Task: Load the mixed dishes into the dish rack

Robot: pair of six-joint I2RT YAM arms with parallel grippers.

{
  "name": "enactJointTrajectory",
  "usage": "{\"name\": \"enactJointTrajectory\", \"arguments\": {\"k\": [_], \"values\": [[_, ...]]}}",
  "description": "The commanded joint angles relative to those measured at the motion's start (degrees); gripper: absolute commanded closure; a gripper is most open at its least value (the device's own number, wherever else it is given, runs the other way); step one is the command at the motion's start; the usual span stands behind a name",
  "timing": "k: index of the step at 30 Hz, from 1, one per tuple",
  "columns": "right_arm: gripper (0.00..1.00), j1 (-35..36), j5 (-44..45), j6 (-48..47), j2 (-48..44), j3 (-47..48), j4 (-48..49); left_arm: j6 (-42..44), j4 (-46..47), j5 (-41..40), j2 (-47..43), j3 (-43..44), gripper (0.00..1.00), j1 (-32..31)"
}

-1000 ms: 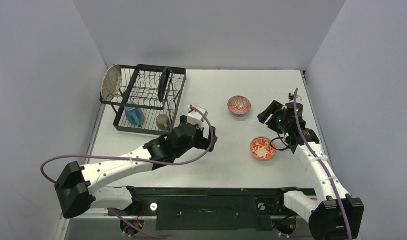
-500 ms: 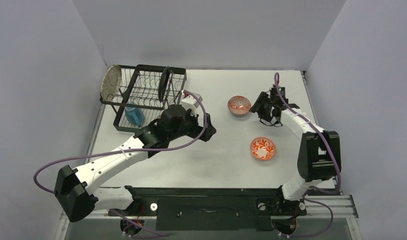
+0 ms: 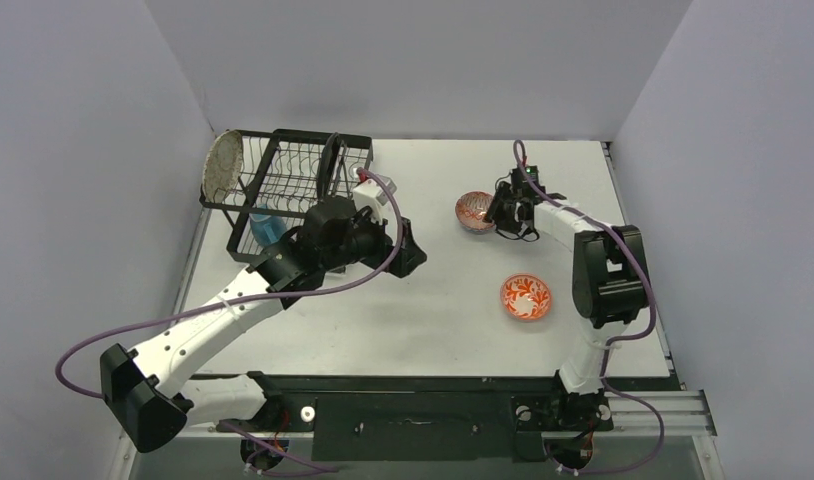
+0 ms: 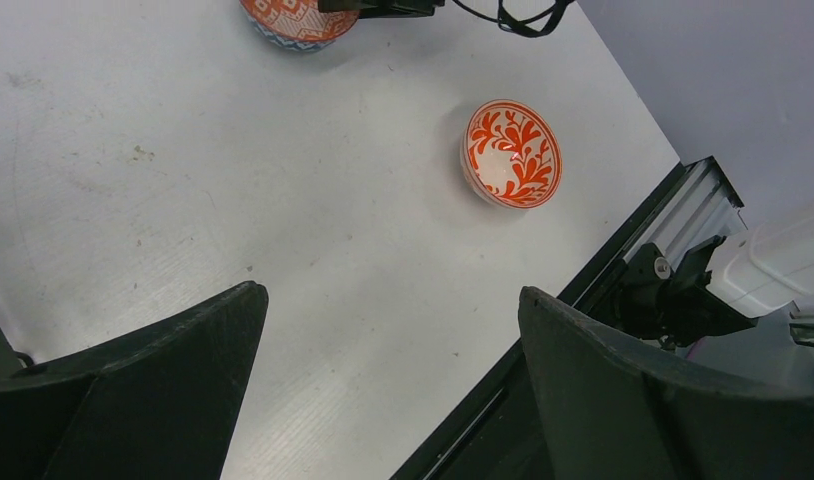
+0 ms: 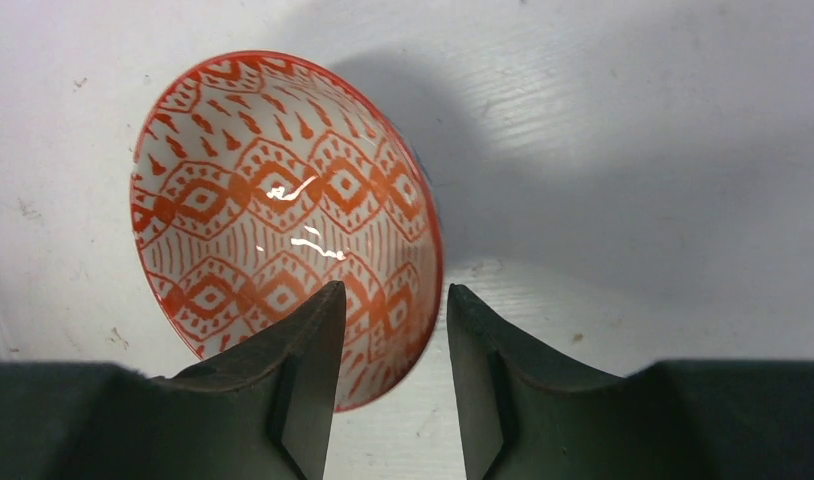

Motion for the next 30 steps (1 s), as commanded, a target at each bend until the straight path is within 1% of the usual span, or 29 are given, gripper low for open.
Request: {"name": "enactJointTrajectory", "arguments": {"k": [1, 3, 5, 6, 7, 9, 10, 11, 12, 16, 18, 22, 25, 27, 28, 30], "values": [[0.64, 0.95, 4.49, -1.68, 1.75, 4.23, 2.10, 1.44, -0.77, 2.54, -0.37, 4.40, 0.04, 1.42], [0.67, 1.14, 5.38, -1.83, 2.78, 4.97, 2.13, 1.51, -1.89, 2.26, -0.49, 5.73, 0.04, 2.10], [0.73, 1.64, 6.49, -2.63, 3.79, 5.76, 2.06, 1.07, -2.57, 2.00, -0.72, 7.51, 0.04, 2.75], [0.78, 2.06, 7.49, -3.21, 4.42, 6.32, 2.01, 0.76, -2.65, 2.06, -0.85, 8.21, 0.04, 2.99], [0.81, 2.28, 8.11, -3.53, 4.64, 6.60, 1.97, 0.61, -2.78, 2.51, -1.05, 9.62, 0.04, 3.34], [0.91, 3.34, 10.19, -4.60, 5.50, 7.48, 1.94, 0.02, -3.21, 3.18, -1.02, 12.04, 0.04, 3.72], [0.93, 3.58, 11.38, -5.27, 5.75, 8.02, 1.95, -0.51, -3.41, 3.45, -0.85, 12.80, 0.04, 3.87], [0.99, 4.09, 12.78, -5.61, 5.83, 8.34, 2.02, -1.02, -3.80, 3.96, -0.73, 14.28, 0.04, 4.22], [1.00, 4.30, 13.48, -6.33, 5.88, 8.49, 2.10, -1.29, -4.01, 4.74, -0.43, 15.44, 0.04, 4.66], [1.00, 5.34, 15.54, -8.47, 5.41, 9.64, 2.20, -3.54, -4.17, 6.23, 0.10, 16.03, 0.04, 6.29], [1.00, 5.77, 15.69, -9.75, 3.61, 9.09, 3.31, -5.12, -3.47, 8.02, 0.52, 15.21, 0.04, 7.50], [1.00, 7.19, 11.76, -11.26, -4.39, 4.51, 6.50, -8.64, -1.85, 10.75, 2.74, 13.25, 0.04, 10.04], [1.00, 8.71, 6.50, -10.72, -12.44, -1.24, 8.02, -9.74, -3.11, 9.26, 7.46, 14.33, 0.01, 10.81], [1.00, 9.55, 4.00, -9.80, -16.15, -3.76, 7.38, -8.41, -3.37, 8.39, 10.71, 16.13, 0.07, 10.54], [1.00, 9.67, 2.45, -9.42, -17.38, -5.49, 6.69, -7.69, -3.79, 6.57, 11.86, 17.42, 0.09, 9.89], [1.00, 9.80, 1.02, -8.52, -20.99, -8.16, 6.51, -6.48, -3.96, 2.91, 14.82, 19.20, 0.10, 8.61]]}}
